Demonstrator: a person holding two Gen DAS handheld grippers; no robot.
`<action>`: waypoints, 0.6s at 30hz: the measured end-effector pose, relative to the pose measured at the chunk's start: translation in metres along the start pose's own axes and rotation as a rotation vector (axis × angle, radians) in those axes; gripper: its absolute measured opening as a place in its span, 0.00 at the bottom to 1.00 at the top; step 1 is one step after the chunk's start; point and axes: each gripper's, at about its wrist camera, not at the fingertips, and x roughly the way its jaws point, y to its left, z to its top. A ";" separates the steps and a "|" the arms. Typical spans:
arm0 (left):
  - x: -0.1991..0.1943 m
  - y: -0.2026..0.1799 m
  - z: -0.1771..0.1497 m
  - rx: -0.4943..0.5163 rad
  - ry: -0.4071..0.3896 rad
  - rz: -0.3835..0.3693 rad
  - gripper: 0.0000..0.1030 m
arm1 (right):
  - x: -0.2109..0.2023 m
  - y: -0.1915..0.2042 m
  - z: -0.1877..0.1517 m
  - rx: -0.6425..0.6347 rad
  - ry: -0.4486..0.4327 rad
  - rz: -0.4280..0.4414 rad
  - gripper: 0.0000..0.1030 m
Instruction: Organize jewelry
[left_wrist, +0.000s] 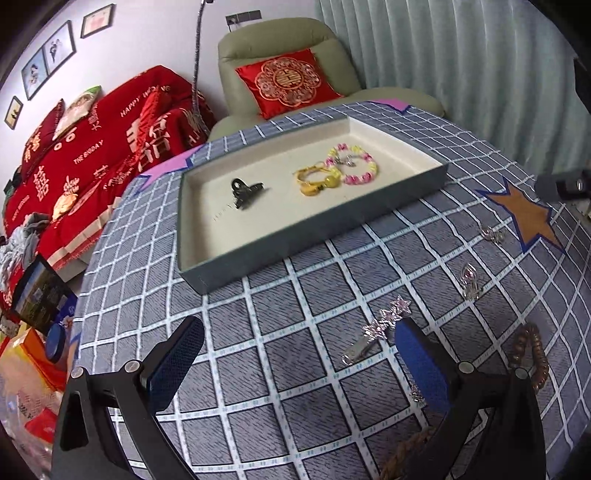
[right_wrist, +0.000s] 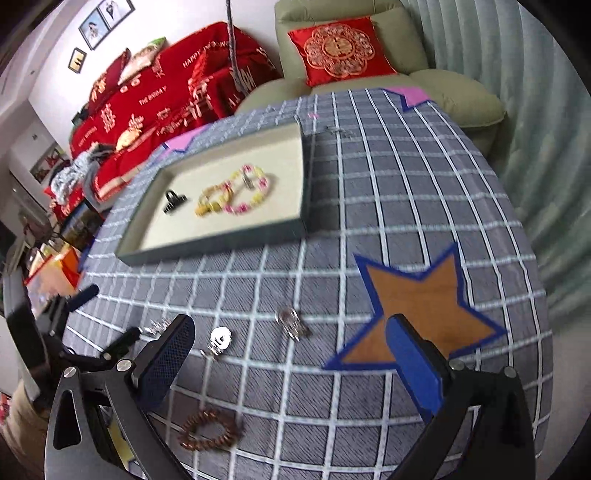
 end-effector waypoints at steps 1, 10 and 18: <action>0.001 -0.001 -0.001 0.003 0.002 -0.005 1.00 | 0.002 -0.001 -0.003 0.002 0.007 -0.004 1.00; 0.013 -0.014 0.000 0.036 0.034 -0.019 1.00 | 0.011 -0.004 -0.018 -0.017 0.034 -0.049 1.00; 0.021 -0.018 0.002 0.050 0.059 -0.027 1.00 | 0.020 -0.001 -0.021 -0.055 0.042 -0.075 0.97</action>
